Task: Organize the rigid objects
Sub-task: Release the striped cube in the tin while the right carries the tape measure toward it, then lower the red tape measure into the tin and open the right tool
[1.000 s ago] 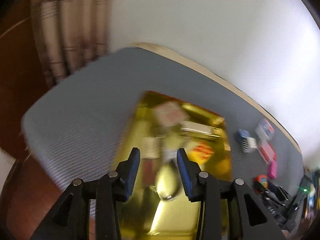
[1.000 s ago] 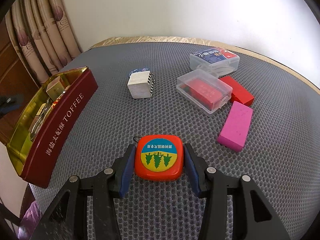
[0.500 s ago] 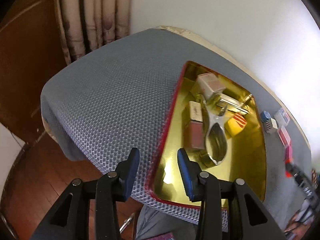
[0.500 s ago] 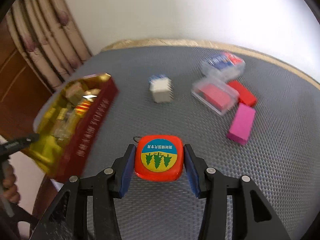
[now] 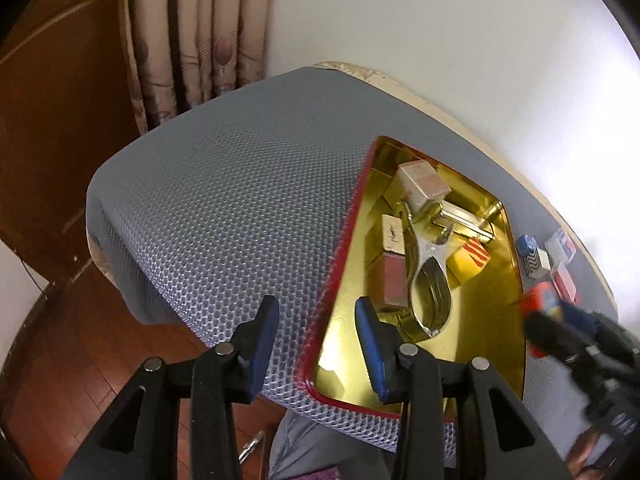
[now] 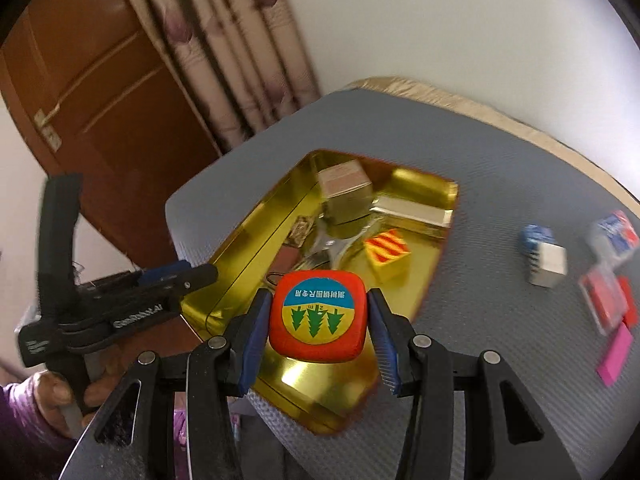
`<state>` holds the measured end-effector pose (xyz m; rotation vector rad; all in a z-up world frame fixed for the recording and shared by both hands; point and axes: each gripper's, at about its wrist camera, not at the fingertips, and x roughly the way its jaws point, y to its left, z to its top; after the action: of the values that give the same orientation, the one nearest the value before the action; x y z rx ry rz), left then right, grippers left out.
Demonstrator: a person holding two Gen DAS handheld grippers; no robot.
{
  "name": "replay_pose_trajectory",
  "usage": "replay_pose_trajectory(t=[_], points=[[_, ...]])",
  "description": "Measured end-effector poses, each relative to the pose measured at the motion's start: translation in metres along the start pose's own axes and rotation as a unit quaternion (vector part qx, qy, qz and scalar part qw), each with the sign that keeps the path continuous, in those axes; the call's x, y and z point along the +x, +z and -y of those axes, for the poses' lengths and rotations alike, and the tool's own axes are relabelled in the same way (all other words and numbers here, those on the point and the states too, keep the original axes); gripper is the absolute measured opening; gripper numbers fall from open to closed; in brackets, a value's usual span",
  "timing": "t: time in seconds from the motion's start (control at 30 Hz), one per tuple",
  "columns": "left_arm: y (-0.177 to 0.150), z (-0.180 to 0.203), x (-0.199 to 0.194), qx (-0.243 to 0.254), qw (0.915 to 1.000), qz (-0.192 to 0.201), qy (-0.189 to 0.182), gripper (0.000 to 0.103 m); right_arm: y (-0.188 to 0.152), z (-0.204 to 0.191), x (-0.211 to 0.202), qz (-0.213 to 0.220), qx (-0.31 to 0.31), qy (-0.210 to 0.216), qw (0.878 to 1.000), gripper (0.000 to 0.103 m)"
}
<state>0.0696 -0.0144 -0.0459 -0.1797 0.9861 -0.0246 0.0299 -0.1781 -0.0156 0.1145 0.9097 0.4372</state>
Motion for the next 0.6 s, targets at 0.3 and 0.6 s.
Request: replay_pose_trajectory(t=[0.3, 0.6], points=[[0.001, 0.000, 0.007, 0.005, 0.9998, -0.015, -0.008, 0.040, 0.000, 0.011, 0.040, -0.035, 0.023, 0.007, 0.999, 0.045], [0.001, -0.002, 0.014, -0.001, 0.9996, -0.028, -0.009, 0.040, 0.003, 0.030, 0.053, -0.045, 0.054, 0.009, 0.998, 0.045]])
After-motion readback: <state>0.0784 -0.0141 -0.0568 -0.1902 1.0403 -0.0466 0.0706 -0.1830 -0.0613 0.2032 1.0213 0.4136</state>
